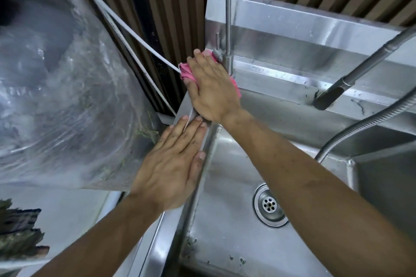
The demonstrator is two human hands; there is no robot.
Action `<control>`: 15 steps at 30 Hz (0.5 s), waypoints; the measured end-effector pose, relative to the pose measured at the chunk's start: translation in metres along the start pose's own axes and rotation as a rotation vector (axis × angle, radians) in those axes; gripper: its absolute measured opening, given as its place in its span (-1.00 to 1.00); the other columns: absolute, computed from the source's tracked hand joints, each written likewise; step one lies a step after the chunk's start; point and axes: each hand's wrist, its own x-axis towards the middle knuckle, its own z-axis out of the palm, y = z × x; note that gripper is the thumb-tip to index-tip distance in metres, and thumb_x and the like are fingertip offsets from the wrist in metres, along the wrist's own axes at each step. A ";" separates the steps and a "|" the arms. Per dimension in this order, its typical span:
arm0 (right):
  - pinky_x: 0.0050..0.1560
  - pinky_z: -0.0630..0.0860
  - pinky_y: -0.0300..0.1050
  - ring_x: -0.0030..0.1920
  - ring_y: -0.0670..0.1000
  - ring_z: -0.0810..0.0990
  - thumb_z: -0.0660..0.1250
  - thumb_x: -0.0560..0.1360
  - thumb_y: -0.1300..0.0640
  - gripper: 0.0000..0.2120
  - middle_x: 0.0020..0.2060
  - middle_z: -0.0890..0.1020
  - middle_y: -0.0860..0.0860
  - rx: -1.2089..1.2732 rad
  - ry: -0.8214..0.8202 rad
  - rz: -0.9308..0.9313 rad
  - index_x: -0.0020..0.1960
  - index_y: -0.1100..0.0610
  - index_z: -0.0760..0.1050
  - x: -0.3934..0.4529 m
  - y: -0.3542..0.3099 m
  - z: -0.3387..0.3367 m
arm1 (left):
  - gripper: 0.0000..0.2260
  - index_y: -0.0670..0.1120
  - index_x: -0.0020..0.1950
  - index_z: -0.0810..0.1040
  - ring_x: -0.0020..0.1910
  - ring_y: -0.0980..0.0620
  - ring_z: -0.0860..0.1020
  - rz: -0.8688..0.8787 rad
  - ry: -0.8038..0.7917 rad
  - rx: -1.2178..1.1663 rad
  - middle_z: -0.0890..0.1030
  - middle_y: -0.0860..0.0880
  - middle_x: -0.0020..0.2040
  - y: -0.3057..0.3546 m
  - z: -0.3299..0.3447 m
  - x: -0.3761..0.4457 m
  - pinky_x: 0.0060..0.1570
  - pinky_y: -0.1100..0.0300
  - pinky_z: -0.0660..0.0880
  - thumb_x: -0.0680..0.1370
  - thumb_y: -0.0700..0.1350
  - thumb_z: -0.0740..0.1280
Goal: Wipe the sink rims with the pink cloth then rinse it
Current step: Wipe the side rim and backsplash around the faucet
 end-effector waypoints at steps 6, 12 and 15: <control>0.63 -0.07 -0.13 0.66 0.02 0.13 0.10 0.75 0.03 -0.55 0.62 0.29 0.02 0.099 0.083 -0.025 0.61 0.10 0.32 -0.003 0.004 0.000 | -0.43 -0.02 0.70 0.00 0.67 0.09 -0.19 -0.017 -0.031 0.026 -0.05 0.08 0.70 0.002 -0.003 -0.001 0.64 0.11 -0.18 0.70 0.11 -0.15; 0.67 -0.04 -0.09 0.66 0.02 0.14 0.13 0.74 0.08 -0.56 0.62 0.31 0.03 0.137 0.110 -0.041 0.60 0.11 0.33 -0.007 0.006 0.003 | -0.43 -0.01 0.70 -0.05 0.66 0.10 -0.24 -0.042 -0.044 0.036 -0.09 0.10 0.69 0.004 -0.003 -0.004 0.63 0.12 -0.23 0.70 0.13 -0.18; 0.67 0.02 -0.03 0.64 0.03 0.19 0.12 0.74 0.11 -0.57 0.60 0.35 0.05 0.166 0.132 -0.030 0.59 0.13 0.35 -0.013 0.006 0.002 | -0.42 -0.02 0.70 -0.04 0.66 0.10 -0.23 -0.036 -0.036 0.041 -0.08 0.09 0.69 0.004 -0.004 -0.002 0.64 0.11 -0.21 0.69 0.13 -0.18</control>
